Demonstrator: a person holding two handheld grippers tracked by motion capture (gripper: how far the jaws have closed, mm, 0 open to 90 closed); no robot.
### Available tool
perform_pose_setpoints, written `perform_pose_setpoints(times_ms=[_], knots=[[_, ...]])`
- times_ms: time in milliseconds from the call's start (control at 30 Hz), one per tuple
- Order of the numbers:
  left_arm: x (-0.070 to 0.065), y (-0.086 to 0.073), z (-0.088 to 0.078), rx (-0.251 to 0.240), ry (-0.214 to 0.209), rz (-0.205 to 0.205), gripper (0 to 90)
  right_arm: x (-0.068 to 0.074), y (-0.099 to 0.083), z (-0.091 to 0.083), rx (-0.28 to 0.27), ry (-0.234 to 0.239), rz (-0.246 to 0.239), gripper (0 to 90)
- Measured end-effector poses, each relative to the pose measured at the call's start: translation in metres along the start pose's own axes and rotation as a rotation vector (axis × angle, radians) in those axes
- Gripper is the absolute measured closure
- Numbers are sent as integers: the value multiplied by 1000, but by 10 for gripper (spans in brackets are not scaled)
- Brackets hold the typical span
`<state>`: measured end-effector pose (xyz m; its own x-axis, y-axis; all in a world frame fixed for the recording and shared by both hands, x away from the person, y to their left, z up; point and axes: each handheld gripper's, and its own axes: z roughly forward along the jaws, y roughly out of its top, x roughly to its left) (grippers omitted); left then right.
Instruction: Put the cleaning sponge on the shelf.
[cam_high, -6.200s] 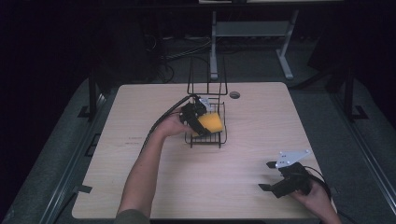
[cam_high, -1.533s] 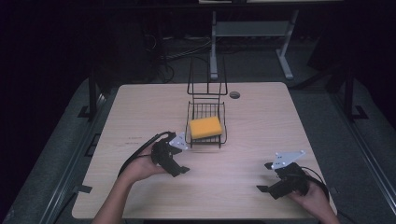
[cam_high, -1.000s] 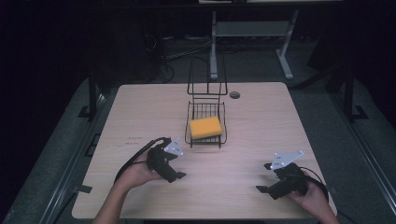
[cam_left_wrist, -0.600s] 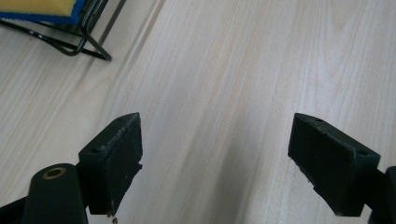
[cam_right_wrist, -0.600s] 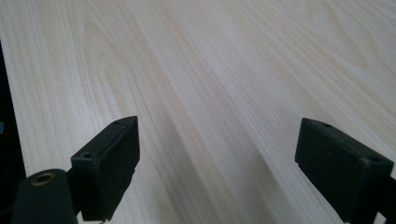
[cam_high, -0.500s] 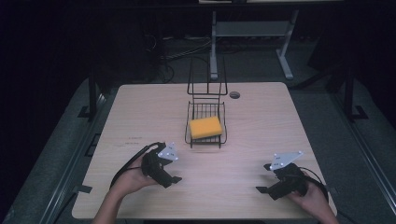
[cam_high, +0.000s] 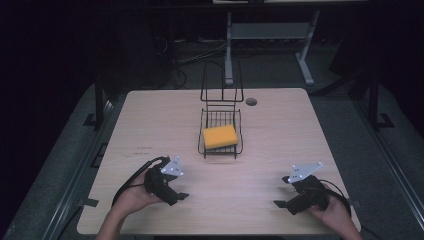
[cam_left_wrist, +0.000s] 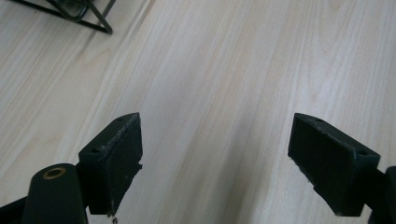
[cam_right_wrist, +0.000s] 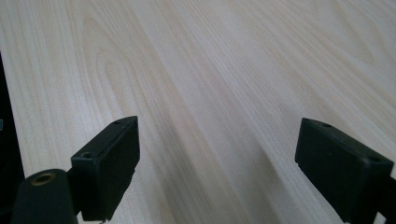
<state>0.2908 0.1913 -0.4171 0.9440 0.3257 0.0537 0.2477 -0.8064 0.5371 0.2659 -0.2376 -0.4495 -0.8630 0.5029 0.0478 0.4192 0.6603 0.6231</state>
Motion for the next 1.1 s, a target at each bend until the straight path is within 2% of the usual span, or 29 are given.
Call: perform_pose_setpoints(times_ms=[500,800,900,967,1000,1100], knots=[[-5,-18,-10,-14,21,-26,172,1,0,1,4,0,-3,136],[-10,-30,-16,-33,43,-57,172,2,0,2,11,3,2,136],[-13,-32,-17,-27,54,-53,172,2,0,3,11,0,-8,136],[-17,-36,-19,-42,61,-66,172,3,0,3,13,1,-4,136],[-22,-44,-21,-79,67,-87,172,3,-1,3,8,0,-2,136],[-26,-50,-21,-87,80,-101,172,3,-2,2,3,-4,-2,136]])
